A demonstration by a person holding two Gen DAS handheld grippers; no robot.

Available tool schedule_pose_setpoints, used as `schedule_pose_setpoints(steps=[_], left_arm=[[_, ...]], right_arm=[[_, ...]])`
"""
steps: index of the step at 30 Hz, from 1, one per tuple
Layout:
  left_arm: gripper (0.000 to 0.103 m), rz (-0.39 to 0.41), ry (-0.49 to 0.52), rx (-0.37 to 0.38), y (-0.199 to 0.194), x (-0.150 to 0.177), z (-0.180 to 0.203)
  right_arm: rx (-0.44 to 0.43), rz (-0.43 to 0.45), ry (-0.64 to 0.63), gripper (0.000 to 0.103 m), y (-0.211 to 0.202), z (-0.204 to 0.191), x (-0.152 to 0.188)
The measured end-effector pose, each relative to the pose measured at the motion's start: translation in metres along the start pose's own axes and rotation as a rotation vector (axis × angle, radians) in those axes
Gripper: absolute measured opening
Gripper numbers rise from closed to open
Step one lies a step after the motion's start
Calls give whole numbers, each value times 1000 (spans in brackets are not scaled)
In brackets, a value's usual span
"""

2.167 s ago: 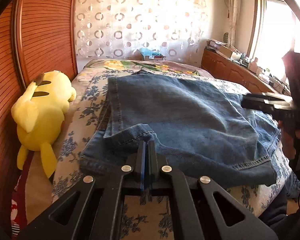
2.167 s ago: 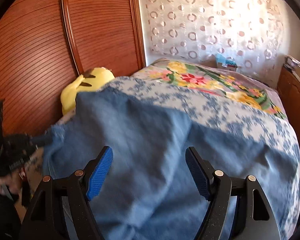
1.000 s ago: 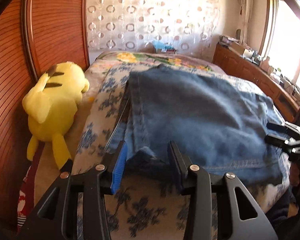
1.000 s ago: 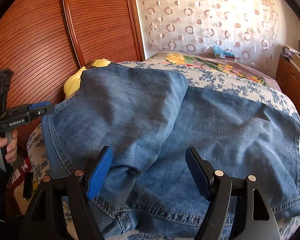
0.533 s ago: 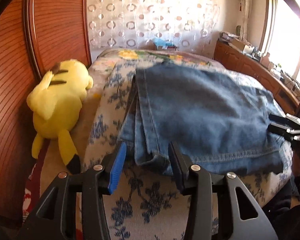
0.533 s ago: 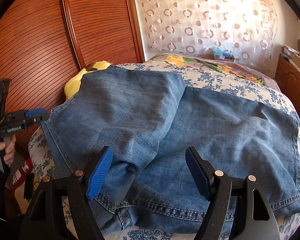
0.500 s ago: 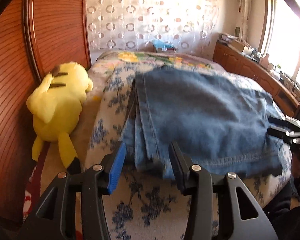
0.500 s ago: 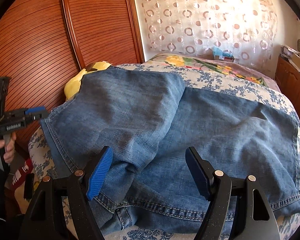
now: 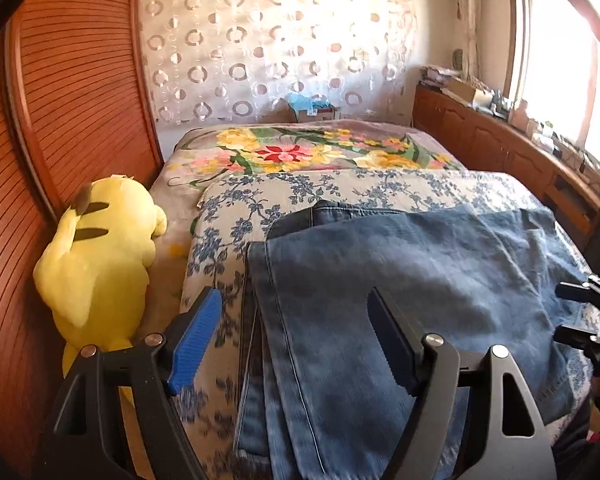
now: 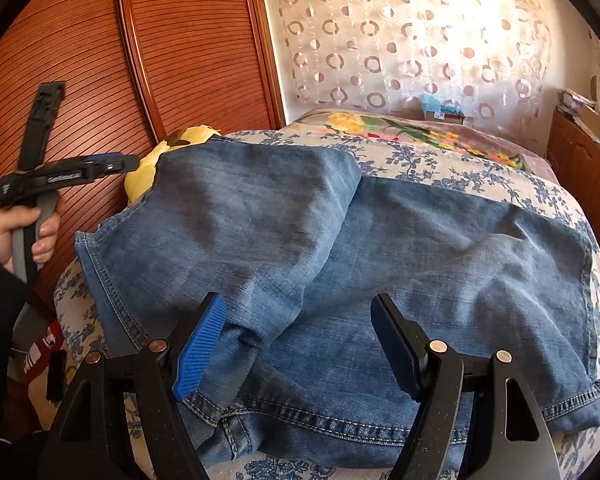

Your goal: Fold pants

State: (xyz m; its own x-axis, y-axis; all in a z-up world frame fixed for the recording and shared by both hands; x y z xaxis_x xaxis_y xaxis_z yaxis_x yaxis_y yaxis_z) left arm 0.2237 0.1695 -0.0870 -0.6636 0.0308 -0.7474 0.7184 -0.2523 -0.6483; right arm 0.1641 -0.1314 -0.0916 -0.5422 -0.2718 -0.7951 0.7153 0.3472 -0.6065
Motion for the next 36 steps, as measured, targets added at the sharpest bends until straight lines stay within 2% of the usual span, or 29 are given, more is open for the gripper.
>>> schedule_pose_setpoints(steps=[9, 11, 15, 16, 21, 24, 28, 32, 33, 36], left_arm=[[52, -108, -14, 10, 46, -8, -23], [42, -120, -24, 32, 52, -10, -24], [9, -112, -31, 47, 53, -19, -24], [6, -110, -24, 40, 52, -20, -22], [5, -29, 43, 19, 29, -47, -4], [4, 13, 51, -9, 20, -70, -6], [4, -6, 47, -45, 31, -80, -20], [5, -55, 35, -60, 44, -68, -25], [7, -62, 30, -62, 45, -65, -25], [21, -82, 29, -59, 46, -53, -23]], right_arm=[[-14, -7, 17, 77, 6, 3, 3], [-18, -12, 24, 77, 7, 5, 5], [-15, -17, 40, 77, 8, 10, 6], [-12, -17, 44, 77, 8, 12, 7], [-1, -19, 64, 77, 8, 21, 8], [4, -17, 67, 77, 6, 22, 9], [13, -8, 67, 77, 2, 25, 10], [21, -5, 76, 77, -2, 33, 14], [23, -6, 78, 77, -4, 35, 16], [34, -3, 86, 77, -7, 40, 17]])
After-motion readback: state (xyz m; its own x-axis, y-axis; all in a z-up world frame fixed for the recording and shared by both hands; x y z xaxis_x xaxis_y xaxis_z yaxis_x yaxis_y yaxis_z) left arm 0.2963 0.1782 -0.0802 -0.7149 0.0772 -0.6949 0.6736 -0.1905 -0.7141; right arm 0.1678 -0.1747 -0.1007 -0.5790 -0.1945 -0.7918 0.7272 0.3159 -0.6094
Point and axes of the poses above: each gripper's, at about its wrist camera, not at the fingertips, and y roughly the way its jaws point, z to its right, x to its underside, the point moved 7 cm from there along y, roughly the way its jaws point, and after that the axes turned 12 degrees about x, right-handed, at the moved point
